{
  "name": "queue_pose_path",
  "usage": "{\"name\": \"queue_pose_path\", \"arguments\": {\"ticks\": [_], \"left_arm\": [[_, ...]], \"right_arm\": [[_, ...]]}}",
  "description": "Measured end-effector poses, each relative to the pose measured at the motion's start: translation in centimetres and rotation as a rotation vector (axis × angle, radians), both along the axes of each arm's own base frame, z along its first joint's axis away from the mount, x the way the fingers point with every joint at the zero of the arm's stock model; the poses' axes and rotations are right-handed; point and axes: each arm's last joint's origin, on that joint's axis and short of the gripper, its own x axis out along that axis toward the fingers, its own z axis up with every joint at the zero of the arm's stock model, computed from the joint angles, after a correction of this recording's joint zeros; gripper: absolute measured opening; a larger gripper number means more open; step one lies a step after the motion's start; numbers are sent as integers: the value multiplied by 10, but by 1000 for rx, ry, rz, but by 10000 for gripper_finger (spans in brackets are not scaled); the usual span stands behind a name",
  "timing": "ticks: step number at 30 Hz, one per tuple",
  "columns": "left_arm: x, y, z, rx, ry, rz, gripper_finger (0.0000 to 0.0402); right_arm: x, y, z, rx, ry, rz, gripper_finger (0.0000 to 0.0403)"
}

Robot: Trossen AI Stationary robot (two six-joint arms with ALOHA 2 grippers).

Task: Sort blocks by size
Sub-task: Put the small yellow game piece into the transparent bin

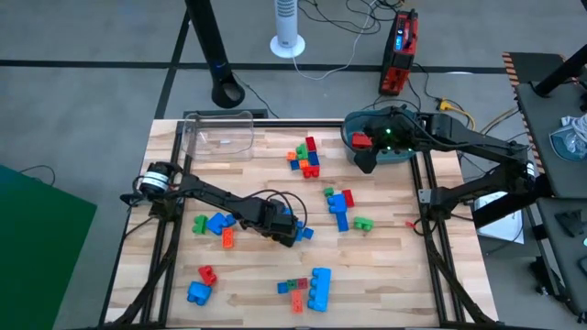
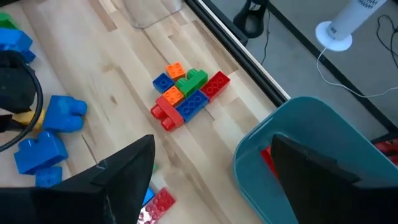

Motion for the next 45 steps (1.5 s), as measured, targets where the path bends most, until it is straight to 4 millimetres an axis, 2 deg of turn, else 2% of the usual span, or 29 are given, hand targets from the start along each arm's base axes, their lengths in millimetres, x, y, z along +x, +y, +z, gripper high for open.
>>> {"name": "queue_pose_path", "arguments": {"ticks": [5, 8, 11, 15, 18, 26, 33, 35, 39, 45], "left_arm": [[-3, -1, 10, -54, 17, -67, 78], [-10, -1, 41, -76, 23, -136, 93], [-27, 5, 80, -43, 45, -205, 104], [-65, 39, 122, 77, 70, -161, 91], [-100, 75, 141, 107, 55, -90, 78], [-188, 178, 152, 179, -2, 198, 87], [-236, 242, 154, 207, -37, 287, 89], [-242, 255, 150, 187, -21, 293, 90], [-234, 271, 148, 149, -22, 265, 100], [-226, 292, 145, 150, 62, 291, 139]], "right_arm": [[1, 0, 0, 6, -8, -15, 315], [3, -1, -1, 16, -27, -35, 311], [8, -2, 0, 33, -73, -66, 303], [14, -4, -1, 52, -122, -97, 292], [19, -6, -2, 61, -144, -112, 286], [36, -10, -13, 106, -143, -149, 281], [51, -14, -29, 159, -102, -170, 292], [55, -14, -33, 168, -88, -168, 295], [60, -15, -39, 194, -73, -166, 304], [59, -15, -39, 202, -70, -177, 318]]}}
